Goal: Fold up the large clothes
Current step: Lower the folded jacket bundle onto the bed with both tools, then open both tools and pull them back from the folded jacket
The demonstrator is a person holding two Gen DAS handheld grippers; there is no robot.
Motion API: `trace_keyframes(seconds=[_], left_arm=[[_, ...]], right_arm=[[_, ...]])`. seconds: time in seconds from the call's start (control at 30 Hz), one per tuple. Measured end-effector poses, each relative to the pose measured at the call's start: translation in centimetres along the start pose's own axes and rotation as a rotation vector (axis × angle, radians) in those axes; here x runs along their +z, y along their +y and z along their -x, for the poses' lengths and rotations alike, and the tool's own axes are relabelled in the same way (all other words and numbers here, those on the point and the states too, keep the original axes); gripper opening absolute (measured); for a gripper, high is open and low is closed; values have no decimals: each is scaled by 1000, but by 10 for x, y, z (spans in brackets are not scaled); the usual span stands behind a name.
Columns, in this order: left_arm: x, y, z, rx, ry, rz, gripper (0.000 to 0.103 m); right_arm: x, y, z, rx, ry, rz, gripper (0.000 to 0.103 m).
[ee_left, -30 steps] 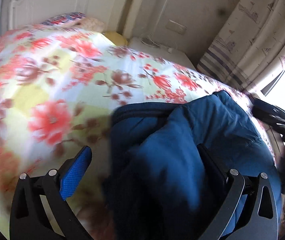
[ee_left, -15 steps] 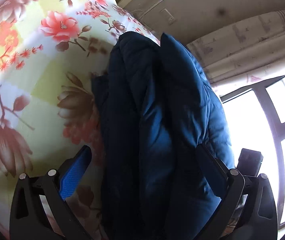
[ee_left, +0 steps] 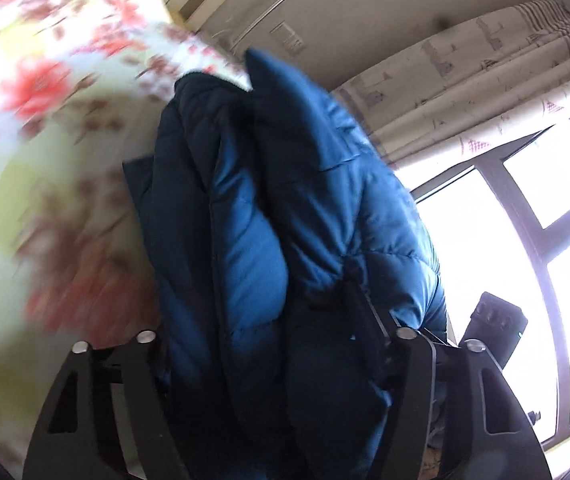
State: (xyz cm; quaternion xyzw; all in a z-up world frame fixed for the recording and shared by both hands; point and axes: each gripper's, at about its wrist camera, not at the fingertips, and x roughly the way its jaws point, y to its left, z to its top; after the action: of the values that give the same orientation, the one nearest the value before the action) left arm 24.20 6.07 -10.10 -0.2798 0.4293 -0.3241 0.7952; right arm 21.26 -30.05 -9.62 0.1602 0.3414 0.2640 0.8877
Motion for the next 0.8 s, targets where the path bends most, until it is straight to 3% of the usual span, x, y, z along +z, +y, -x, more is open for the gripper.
trace_keyframes(seconds=[0.13, 0.23, 0.3, 0.37, 0.4, 0.5, 0.53, 0.57, 0.67, 0.8], left_arm=[[42, -17, -44, -16, -37, -16, 54], [66, -18, -85, 9, -43, -7, 53], [69, -13, -108, 32, -40, 17, 56], [61, -9, -114, 18, -71, 36, 61], [58, -11, -114, 18, -79, 37, 62], [53, -16, -101, 52, -96, 3, 62], [50, -15, -96, 61, -103, 1, 62], [49, -18, -90, 75, -115, -9, 62], [45, -27, -76, 129, -149, -62, 62], [35, -38, -41, 256, -296, -94, 70]], right_arm=[[49, -25, 8, -83, -52, 13, 53], [74, -63, -2, -112, -28, -19, 55], [75, -95, -19, -119, 26, -93, 66], [71, -111, -26, -120, 22, -136, 87], [71, -110, -24, -152, 12, -131, 89], [74, -80, -6, -340, -44, -61, 90], [73, -63, 3, -447, -99, -14, 90], [73, -48, 7, -499, -146, 27, 91], [69, 13, 4, -482, -229, 205, 91], [61, 69, -47, -483, -138, 415, 90]])
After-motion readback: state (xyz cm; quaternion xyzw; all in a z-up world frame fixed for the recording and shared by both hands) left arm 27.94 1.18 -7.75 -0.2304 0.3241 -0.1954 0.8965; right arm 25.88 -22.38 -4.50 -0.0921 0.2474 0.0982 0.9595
